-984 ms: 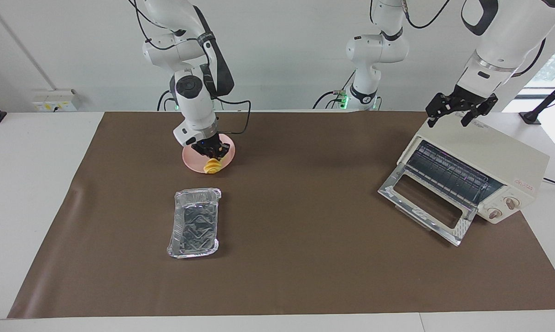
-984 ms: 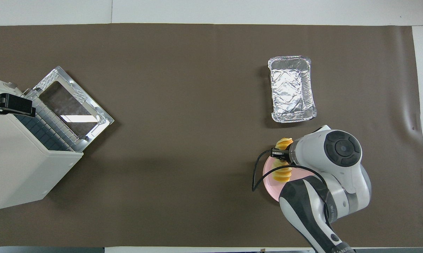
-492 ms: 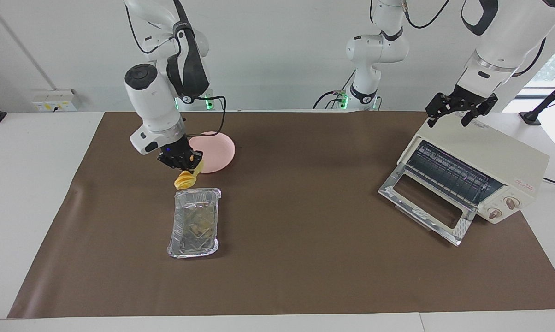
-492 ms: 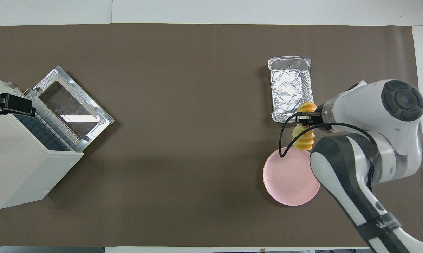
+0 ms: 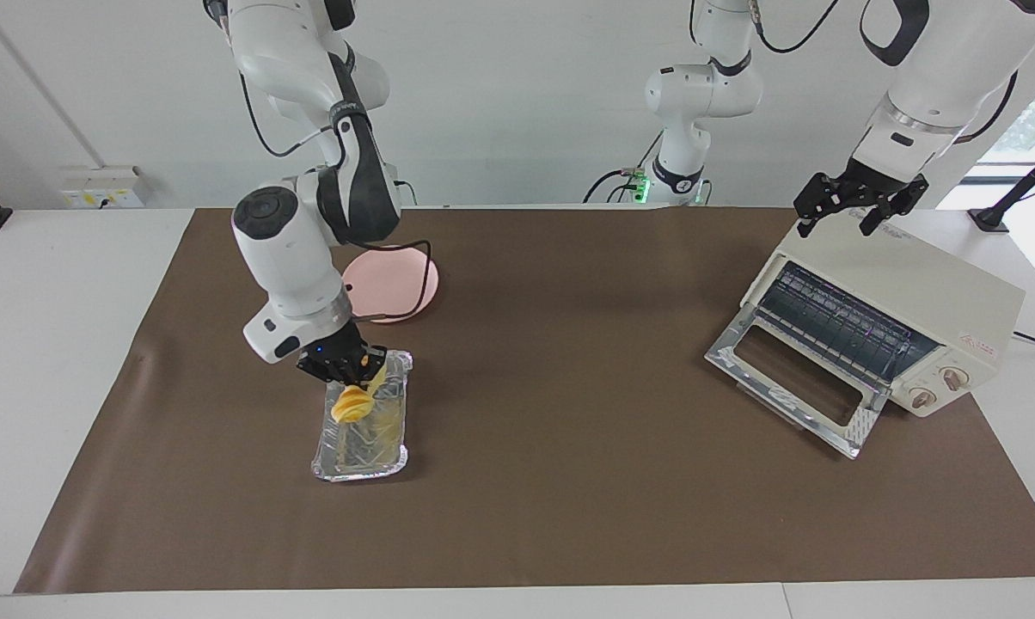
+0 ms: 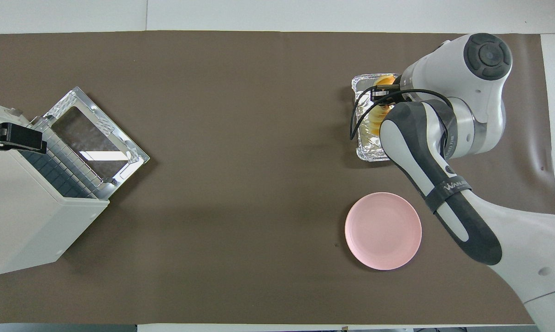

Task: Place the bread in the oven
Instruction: 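Lift the bread rolls and lower them into the foil tray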

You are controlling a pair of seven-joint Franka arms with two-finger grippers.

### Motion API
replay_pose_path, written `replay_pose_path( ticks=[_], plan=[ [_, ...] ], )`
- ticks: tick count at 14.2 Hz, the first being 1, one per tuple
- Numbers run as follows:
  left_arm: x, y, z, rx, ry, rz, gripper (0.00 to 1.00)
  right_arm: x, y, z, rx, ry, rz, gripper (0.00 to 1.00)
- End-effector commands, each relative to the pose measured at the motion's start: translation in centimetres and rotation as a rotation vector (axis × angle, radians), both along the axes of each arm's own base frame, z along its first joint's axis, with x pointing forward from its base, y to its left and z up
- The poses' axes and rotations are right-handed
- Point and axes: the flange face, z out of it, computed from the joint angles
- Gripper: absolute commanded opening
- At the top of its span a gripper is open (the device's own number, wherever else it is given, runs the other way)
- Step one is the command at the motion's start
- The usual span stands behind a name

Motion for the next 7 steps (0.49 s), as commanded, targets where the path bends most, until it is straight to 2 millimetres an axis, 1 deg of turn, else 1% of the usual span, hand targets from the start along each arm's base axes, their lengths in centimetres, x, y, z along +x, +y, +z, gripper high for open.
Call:
replay_pose_path(
  ticks=[1, 2, 5, 7],
  plan=[
    [-0.9, 0.1, 0.2, 0.017, 0.002, 0.006, 1.00, 0.4, 0.0, -0.4, 0.007, -0.006, 0.016, 0.00],
    [-0.9, 0.1, 0.2, 0.017, 0.002, 0.005, 1.00, 0.3, 0.1, -0.6, 0.006, -0.003, 0.019, 0.00],
    [-0.9, 0.0, 0.2, 0.017, 0.002, 0.003, 1.00, -0.5, -0.1, -2.4, 0.005, 0.004, 0.016, 0.00],
    [-0.9, 0.0, 0.2, 0.017, 0.002, 0.005, 1.00, -0.8, 0.0, -3.0, 0.006, -0.005, 0.015, 0.00]
  ],
)
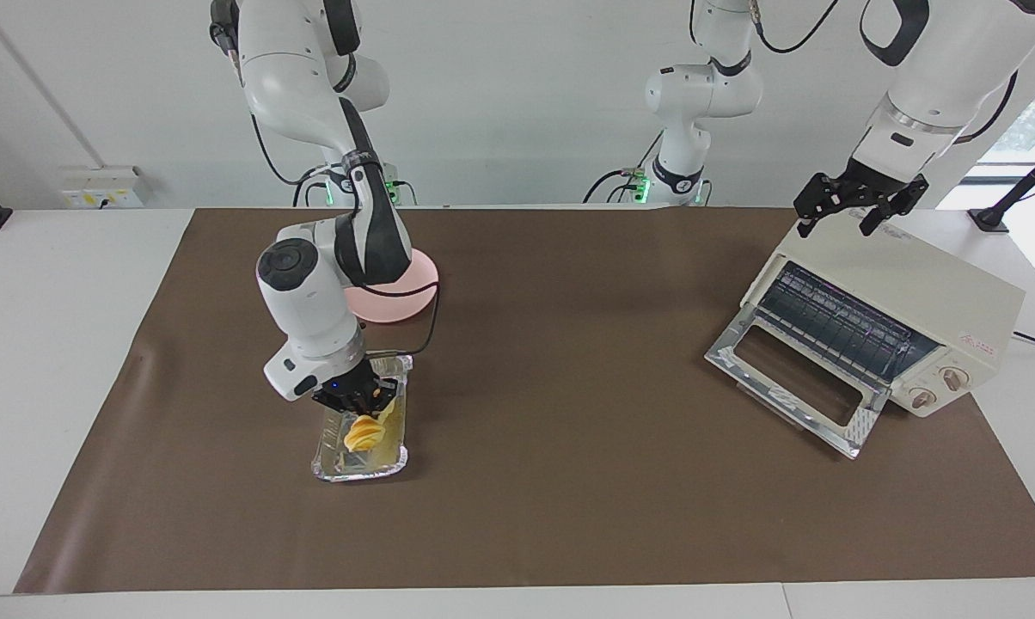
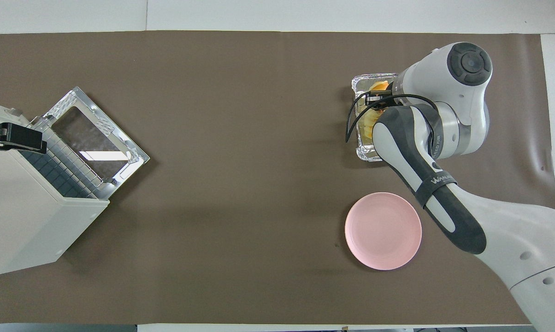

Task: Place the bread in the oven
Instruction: 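Lift the bread rolls and lower them into the foil tray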

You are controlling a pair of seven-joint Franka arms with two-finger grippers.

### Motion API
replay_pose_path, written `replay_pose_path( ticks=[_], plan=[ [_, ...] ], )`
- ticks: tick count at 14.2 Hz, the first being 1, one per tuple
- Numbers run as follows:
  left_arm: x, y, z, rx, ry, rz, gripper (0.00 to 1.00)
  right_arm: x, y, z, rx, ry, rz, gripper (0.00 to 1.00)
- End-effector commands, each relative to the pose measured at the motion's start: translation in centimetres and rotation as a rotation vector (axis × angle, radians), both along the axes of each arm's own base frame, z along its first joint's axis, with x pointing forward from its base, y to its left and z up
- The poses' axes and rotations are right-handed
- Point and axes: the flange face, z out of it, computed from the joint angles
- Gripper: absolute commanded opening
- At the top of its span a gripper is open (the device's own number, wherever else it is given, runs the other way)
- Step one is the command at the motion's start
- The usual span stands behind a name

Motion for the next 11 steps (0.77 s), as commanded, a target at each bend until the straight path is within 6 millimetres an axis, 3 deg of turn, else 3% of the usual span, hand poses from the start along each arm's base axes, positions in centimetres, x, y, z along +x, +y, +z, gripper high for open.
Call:
replay_pose_path(
  ticks=[1, 4, 5, 6, 7, 11],
  plan=[
    [-0.9, 0.1, 0.2, 0.017, 0.002, 0.006, 1.00, -0.6, 0.0, -0.6, 0.009, -0.013, 0.017, 0.00],
    [-0.9, 0.0, 0.2, 0.017, 0.002, 0.003, 1.00, -0.7, 0.1, -0.6, 0.009, -0.013, 0.017, 0.00],
    [-0.9, 0.0, 0.2, 0.017, 0.002, 0.003, 1.00, -0.6, 0.1, -0.5, 0.008, -0.015, 0.018, 0.34],
    [-0.9, 0.1, 0.2, 0.017, 0.002, 0.005, 1.00, -0.6, 0.1, -0.4, 0.008, -0.016, 0.016, 0.92],
    [-0.9, 0.1, 0.2, 0.017, 0.002, 0.005, 1.00, -0.5, 0.2, -0.2, 0.008, -0.015, 0.017, 1.00],
    [-0.9, 0.0, 0.2, 0.017, 0.002, 0.005, 1.00, -0.2, 0.0, 1.2, 0.008, -0.010, 0.018, 1.00]
  ],
)
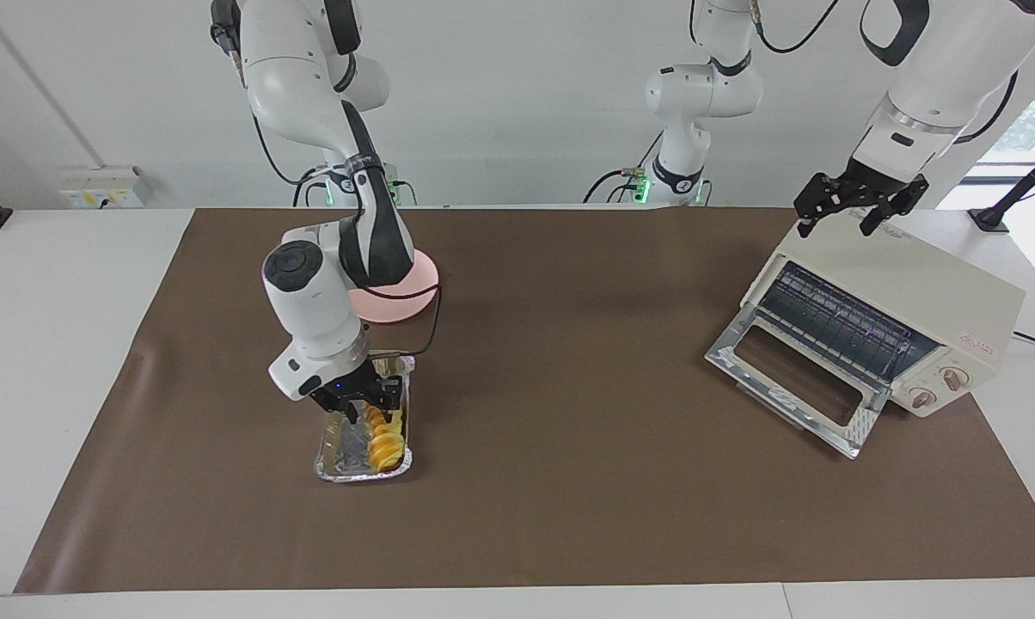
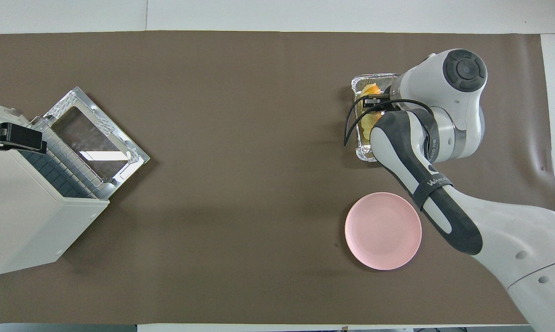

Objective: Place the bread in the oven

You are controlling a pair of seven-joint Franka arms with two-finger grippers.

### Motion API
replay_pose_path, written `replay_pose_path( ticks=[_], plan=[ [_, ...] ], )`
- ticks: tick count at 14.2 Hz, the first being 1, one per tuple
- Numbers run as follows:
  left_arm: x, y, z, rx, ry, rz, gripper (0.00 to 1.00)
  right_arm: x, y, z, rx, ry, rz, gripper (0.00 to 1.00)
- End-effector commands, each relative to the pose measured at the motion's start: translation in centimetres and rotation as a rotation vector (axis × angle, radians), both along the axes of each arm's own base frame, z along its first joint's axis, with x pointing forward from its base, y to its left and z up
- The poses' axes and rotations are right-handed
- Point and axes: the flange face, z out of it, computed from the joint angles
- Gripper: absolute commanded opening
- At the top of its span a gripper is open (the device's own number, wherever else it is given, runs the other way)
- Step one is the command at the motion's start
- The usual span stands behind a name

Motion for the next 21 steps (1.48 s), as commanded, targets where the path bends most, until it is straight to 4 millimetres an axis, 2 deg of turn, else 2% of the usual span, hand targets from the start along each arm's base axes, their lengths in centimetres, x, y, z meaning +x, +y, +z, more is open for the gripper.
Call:
replay_pose_path(
  ticks=[1, 5, 6, 8, 12, 18, 21],
  plan=[
    [-0.9, 0.0, 0.2, 0.017, 0.002, 0.003, 1.00, 0.0, -0.1, 1.3, 0.006, 0.003, 0.016, 1.00],
    [-0.9, 0.0, 0.2, 0.017, 0.002, 0.003, 1.00, 0.3, -1.5, 2.1, 0.000, 0.018, 0.015, 1.00],
    [-0.9, 0.0, 0.2, 0.017, 0.002, 0.005, 1.00, 0.4, -2.2, 2.2, -0.003, 0.015, 0.023, 1.00],
    [-0.9, 0.0, 0.2, 0.017, 0.002, 0.003, 1.00, 0.7, -4.8, 2.2, -0.007, 0.014, 0.014, 1.00],
    [-0.9, 0.1, 0.2, 0.017, 0.002, 0.005, 1.00, 0.3, -6.3, 1.6, -0.016, 0.029, 0.026, 1.00],
    [-0.9, 0.1, 0.2, 0.017, 0.002, 0.006, 1.00, -0.6, -7.1, 0.5, -0.020, 0.054, 0.035, 1.00],
    [-1.7, -0.6, 0.1, 0.020, 0.046, -0.005, 1.00, -1.5, -7.1, -0.4, -0.021, 0.066, 0.036, 1.00]
  ],
)
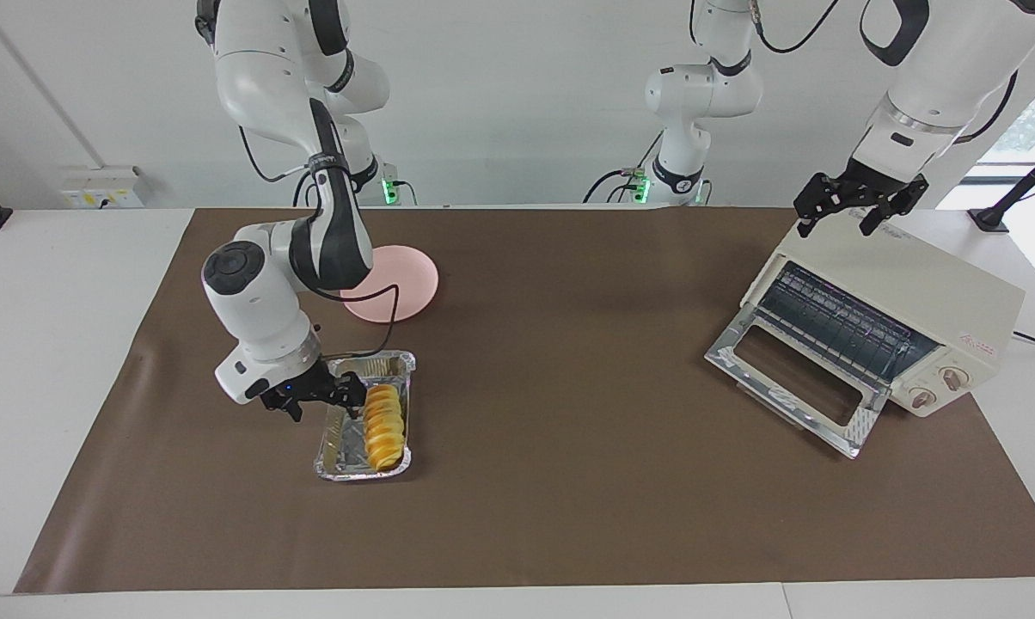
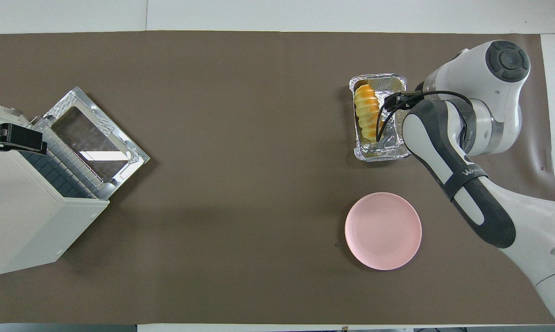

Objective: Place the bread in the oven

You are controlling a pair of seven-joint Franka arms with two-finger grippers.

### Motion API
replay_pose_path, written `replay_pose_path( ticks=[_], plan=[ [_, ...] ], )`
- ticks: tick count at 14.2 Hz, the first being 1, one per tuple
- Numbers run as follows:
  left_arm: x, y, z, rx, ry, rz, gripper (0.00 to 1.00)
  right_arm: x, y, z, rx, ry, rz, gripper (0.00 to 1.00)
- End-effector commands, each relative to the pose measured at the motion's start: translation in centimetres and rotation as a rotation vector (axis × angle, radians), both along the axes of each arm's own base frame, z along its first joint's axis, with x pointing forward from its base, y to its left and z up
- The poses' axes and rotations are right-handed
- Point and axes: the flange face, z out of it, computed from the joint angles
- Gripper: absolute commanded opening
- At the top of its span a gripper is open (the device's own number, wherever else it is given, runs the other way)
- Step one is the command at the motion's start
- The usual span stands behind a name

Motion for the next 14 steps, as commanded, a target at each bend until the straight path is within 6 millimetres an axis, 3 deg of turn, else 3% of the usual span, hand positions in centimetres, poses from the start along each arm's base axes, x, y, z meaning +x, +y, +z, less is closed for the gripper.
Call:
replay_pose_path(
  ticks=[1, 6, 7, 10, 11, 12, 14],
  plan=[
    [-1.3, -0.2, 0.4, 0.018, 0.017, 0.003, 1.00, -1.5, -0.6, 0.0, 0.005, 0.012, 0.018, 1.00],
    [-1.1, -0.6, 0.4, 0.018, 0.006, -0.003, 1.00, -2.3, -0.8, -0.8, 0.003, 0.029, 0.018, 0.97],
    [-1.2, -0.7, 0.5, 0.015, 0.006, -0.005, 1.00, -2.6, -0.9, -1.2, 0.003, 0.034, 0.016, 0.86],
    [-1.2, -0.8, 0.6, -0.001, 0.006, -0.003, 1.00, -3.7, -1.0, -2.7, 0.002, 0.009, 0.010, 0.41],
    [-1.2, -0.8, 0.4, -0.001, 0.009, -0.003, 1.00, -3.9, -1.0, -3.1, 0.003, 0.008, 0.009, 0.25],
    [-1.2, -0.8, 0.5, -0.001, 0.007, -0.003, 1.00, -3.9, -1.0, -3.0, 0.002, 0.008, 0.010, 0.00],
    [-1.2, -0.8, 0.4, -0.001, 0.010, -0.005, 1.00, -3.5, -0.8, -2.3, 0.007, -0.002, 0.010, 0.00]
  ],
)
